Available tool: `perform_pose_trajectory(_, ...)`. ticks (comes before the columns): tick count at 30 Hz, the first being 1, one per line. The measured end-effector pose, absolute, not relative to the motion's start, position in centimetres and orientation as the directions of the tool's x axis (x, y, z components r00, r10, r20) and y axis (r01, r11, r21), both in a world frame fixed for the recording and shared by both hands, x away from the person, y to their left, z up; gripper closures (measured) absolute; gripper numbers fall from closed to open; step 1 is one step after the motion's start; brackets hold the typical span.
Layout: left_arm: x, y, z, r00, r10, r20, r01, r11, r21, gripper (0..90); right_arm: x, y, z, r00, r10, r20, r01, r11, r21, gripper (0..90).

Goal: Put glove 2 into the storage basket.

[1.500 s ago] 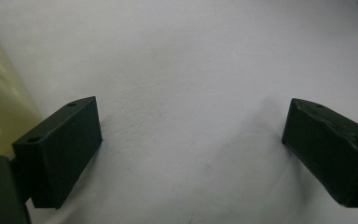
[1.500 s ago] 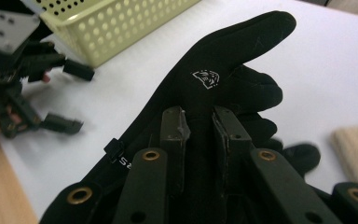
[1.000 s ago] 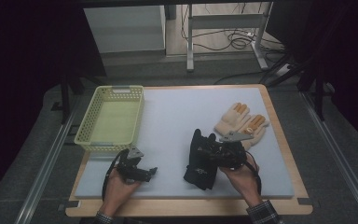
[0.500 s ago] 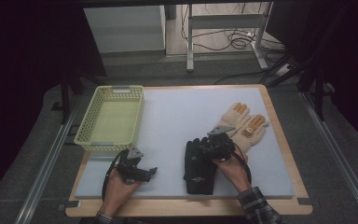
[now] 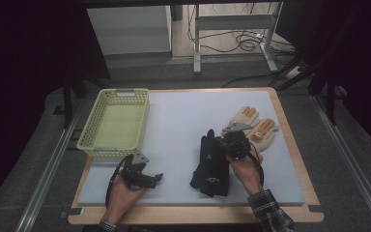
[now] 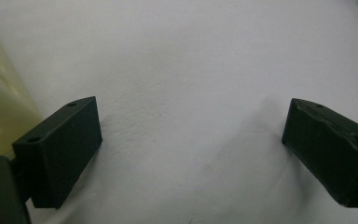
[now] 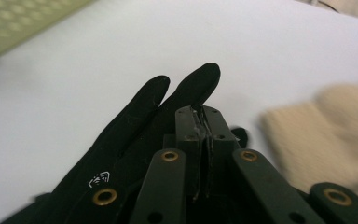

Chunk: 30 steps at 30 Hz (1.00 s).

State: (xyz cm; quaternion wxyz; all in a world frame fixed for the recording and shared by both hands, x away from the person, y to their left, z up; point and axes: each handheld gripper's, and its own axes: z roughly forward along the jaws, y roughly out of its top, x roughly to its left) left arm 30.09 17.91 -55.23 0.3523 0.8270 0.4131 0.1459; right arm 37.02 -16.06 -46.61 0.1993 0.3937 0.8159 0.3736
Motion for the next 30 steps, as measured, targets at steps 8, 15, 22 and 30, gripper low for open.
perform_pose_trajectory(8,30.1,17.9,-55.2,0.615,0.787,-0.05,0.581,-0.409,0.704,5.0,36.3,-19.5,-48.2,-0.605,0.795,0.037,0.539,0.375,0.754,64.1)
perform_pose_trajectory(15,30.1,17.9,-55.2,0.615,0.787,-0.05,0.58,-0.409,0.704,4.9,31.3,-19.4,-48.0,-0.714,0.696,0.08,0.501,0.427,0.753,67.5)
perform_pose_trajectory(22,30.1,17.9,-55.2,0.616,0.786,-0.05,0.58,-0.411,0.703,5.0,29.4,-17.6,-49.8,-0.788,0.609,0.089,0.464,0.494,0.735,61.4)
perform_pose_trajectory(30,30.1,17.9,-55.2,0.618,0.785,-0.047,0.579,-0.413,0.703,5.0,29.7,-16.6,-51.4,-0.775,0.632,0.004,0.455,0.554,0.697,87.4)
